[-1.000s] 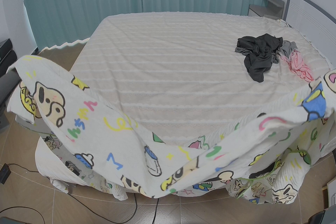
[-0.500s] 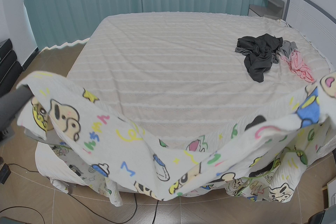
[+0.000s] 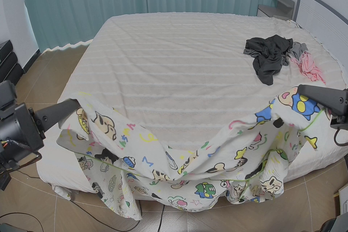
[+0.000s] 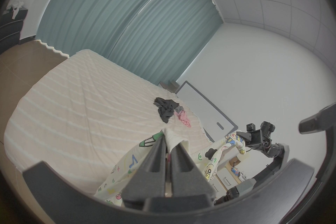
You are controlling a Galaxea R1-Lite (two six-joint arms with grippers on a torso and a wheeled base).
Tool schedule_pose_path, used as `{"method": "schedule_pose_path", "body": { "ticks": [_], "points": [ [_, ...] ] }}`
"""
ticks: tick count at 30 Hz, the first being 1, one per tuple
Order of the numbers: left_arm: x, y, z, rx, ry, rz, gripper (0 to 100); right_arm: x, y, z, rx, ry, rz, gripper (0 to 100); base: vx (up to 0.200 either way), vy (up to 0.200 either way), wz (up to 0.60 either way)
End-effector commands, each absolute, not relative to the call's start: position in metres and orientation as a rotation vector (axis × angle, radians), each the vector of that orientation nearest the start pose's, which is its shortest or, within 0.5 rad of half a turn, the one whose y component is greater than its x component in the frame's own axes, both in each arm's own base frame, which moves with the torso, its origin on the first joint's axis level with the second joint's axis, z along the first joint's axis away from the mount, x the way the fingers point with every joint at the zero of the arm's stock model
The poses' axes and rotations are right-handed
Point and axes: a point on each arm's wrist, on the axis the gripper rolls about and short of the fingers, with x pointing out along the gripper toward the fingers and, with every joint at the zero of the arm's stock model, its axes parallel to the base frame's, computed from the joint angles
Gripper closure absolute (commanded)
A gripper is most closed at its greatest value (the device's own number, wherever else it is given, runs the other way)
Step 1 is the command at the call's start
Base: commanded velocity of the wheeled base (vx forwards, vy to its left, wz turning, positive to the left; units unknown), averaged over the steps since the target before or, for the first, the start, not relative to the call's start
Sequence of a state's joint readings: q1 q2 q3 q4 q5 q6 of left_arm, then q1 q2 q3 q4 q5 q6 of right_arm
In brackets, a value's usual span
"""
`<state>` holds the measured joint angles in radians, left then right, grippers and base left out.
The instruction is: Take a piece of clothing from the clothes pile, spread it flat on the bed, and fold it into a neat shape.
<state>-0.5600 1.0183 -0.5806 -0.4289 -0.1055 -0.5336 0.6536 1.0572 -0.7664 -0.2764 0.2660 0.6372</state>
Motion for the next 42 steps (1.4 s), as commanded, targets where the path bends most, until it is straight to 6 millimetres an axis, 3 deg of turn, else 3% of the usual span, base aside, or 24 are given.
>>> {"method": "schedule_pose_path", "body": {
  "ticks": [1, 9, 14, 17, 24, 33, 42],
  "points": [
    [0.152, -0.088, 0.235, -0.491, 0.268, -0.572, 100, 0.142, 0.102, 0.265, 0.557, 0.384, 0.789, 100, 0.2, 0.0, 0.0],
    [0.214, -0.098, 0.231, -0.497, 0.254, -0.472, 100, 0.182, 0.113, 0.255, 0.545, 0.34, 0.719, 100, 0.2, 0.0, 0.0],
    [0.239, -0.102, 0.226, -0.498, 0.247, -0.446, 100, 0.204, 0.116, 0.246, 0.541, 0.316, 0.687, 100, 0.2, 0.0, 0.0],
    [0.265, -0.107, 0.22, -0.5, 0.24, -0.415, 100, 0.235, 0.118, 0.24, 0.533, 0.277, 0.644, 100, 0.2, 0.0, 0.0],
    [0.309, -0.114, 0.199, -0.496, 0.254, -0.367, 100, 0.287, 0.131, 0.222, 0.535, 0.3, 0.596, 100, 0.2, 0.0, 0.0],
    [0.375, -0.125, 0.163, -0.486, 0.274, -0.267, 100, 0.358, 0.149, 0.182, 0.533, 0.287, 0.475, 100, 0.2, 0.0, 0.0],
    [0.408, -0.134, 0.12, -0.426, 0.327, -0.226, 100, 0.395, 0.159, 0.143, 0.532, 0.294, 0.411, 100, 0.0, 0.0, 0.0]
  ]
}}
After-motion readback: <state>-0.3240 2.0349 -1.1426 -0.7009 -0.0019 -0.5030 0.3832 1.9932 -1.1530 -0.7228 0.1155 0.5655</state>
